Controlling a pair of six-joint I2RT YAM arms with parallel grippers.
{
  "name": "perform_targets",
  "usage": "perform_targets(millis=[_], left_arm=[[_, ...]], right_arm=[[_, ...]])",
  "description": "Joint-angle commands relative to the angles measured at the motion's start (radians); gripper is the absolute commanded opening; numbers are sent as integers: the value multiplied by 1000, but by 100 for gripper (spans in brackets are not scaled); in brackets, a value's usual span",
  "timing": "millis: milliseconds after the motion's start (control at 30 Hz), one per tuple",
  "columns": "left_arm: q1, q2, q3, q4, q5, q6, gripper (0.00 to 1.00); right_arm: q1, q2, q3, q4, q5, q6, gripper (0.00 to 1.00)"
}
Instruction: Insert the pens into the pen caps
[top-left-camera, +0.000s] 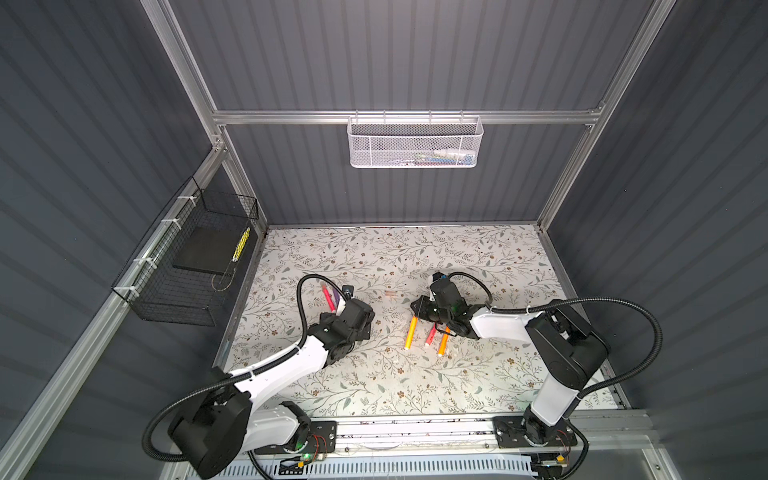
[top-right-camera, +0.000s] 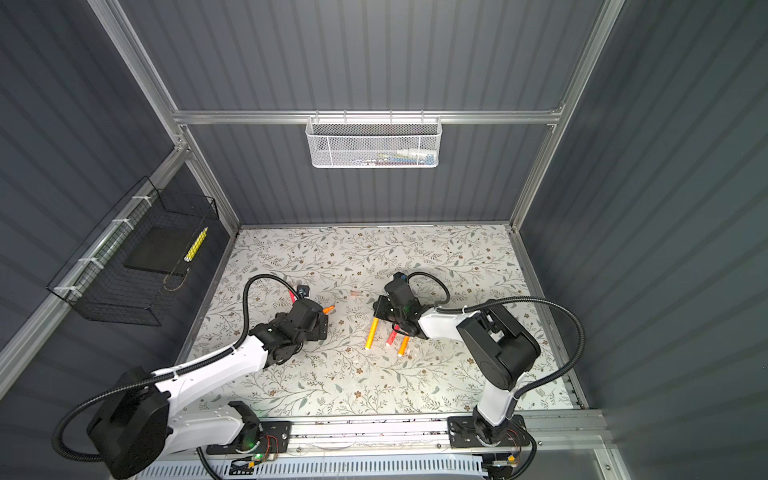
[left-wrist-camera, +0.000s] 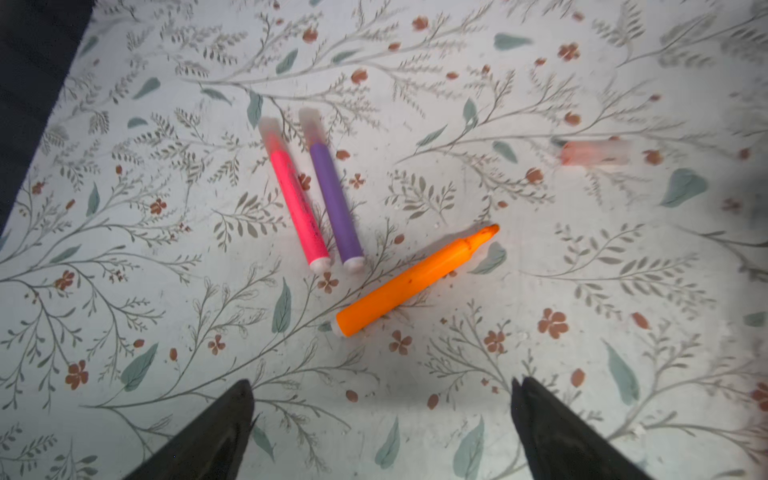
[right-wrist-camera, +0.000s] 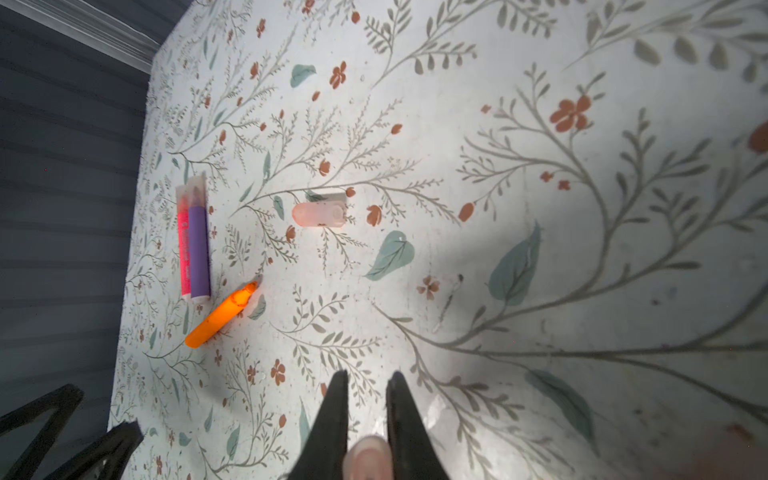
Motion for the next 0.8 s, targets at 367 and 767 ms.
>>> perform_targets(millis=[367,767], left_arm=[[101,230,164,18,222,84,91],[119,397,244,1,244,100,87]], right_arm=[[-13,42,51,-296,130,-64,23],[-17,-1,56,-309,156,-65,54]])
